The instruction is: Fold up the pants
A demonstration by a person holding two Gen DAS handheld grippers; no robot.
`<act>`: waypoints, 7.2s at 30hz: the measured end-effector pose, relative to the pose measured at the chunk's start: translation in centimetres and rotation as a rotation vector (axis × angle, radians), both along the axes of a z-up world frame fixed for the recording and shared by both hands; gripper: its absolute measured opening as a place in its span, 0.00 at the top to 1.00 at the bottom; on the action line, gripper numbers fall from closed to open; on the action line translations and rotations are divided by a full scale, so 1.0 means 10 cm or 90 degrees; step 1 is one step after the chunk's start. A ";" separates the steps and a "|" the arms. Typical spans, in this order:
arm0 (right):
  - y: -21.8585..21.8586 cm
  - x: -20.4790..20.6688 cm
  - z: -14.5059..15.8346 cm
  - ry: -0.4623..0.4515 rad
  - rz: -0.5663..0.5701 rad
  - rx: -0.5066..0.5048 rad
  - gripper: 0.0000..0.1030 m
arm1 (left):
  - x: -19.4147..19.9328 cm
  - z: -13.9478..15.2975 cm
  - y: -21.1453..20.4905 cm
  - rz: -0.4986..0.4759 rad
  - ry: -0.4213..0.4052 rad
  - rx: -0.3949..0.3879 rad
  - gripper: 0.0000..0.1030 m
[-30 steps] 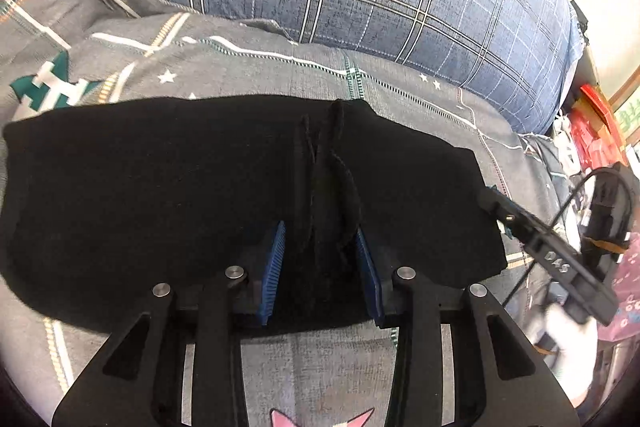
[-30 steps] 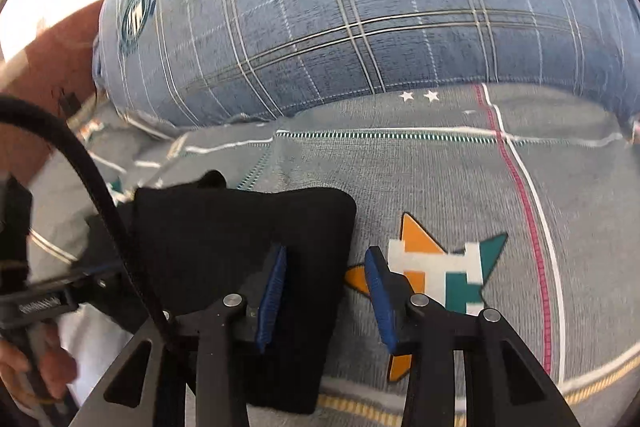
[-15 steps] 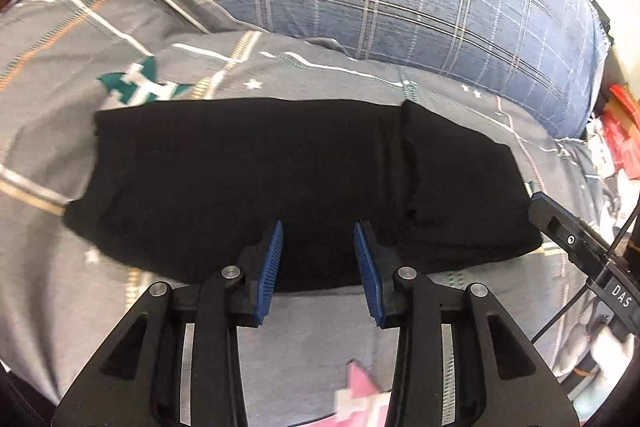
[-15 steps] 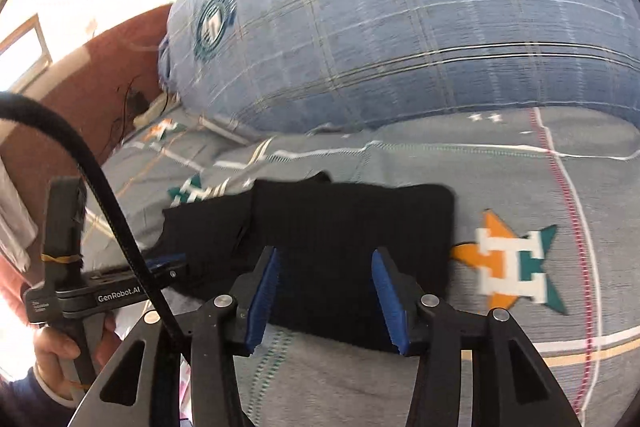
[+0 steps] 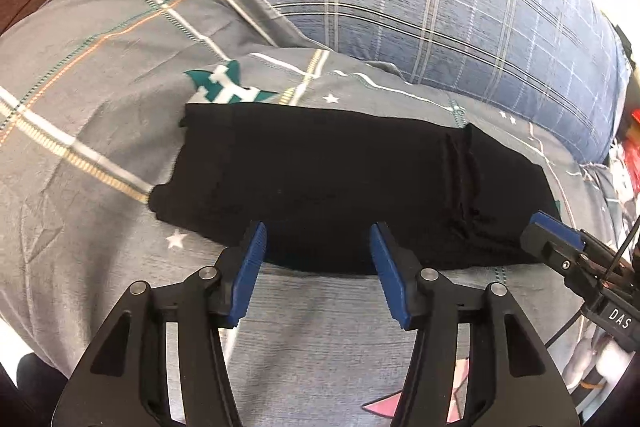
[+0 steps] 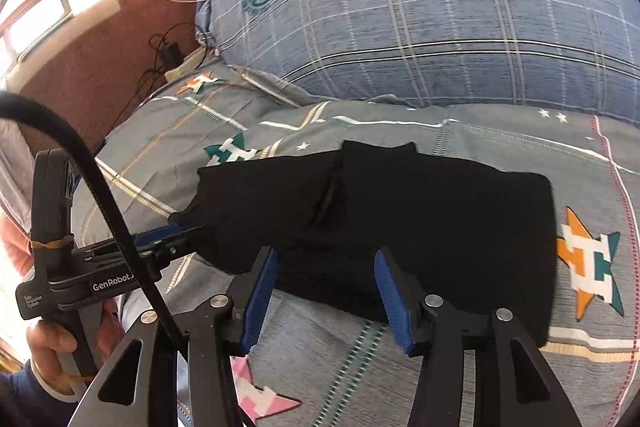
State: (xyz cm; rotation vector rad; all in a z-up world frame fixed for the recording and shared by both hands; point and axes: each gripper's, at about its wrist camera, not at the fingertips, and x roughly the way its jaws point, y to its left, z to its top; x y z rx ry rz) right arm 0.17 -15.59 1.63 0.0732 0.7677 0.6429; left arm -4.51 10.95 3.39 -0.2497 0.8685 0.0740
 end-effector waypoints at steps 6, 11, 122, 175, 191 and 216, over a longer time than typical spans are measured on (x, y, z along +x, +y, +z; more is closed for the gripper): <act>0.15 0.03 0.00 0.002 0.016 -0.009 0.52 | -0.04 0.00 0.12 0.024 -0.001 0.011 0.48; 0.26 0.07 0.00 0.004 0.026 -0.009 0.52 | -0.06 -0.04 0.21 0.035 -0.001 0.012 0.48; -1.41 0.70 0.23 -0.011 -0.093 0.096 0.62 | 0.22 0.33 -1.68 -0.435 -0.101 -0.140 0.47; -1.22 0.16 -0.33 0.050 -0.126 0.157 0.84 | 0.77 0.09 -1.49 -0.302 -0.091 0.055 0.39; -1.20 -0.05 0.06 -0.014 -0.157 0.052 0.67 | 0.43 0.20 -1.24 -0.236 -0.106 0.080 0.39; -0.75 0.25 0.07 -0.014 -0.108 -0.016 0.51 | 0.40 0.06 -1.03 -0.175 -0.075 0.069 0.39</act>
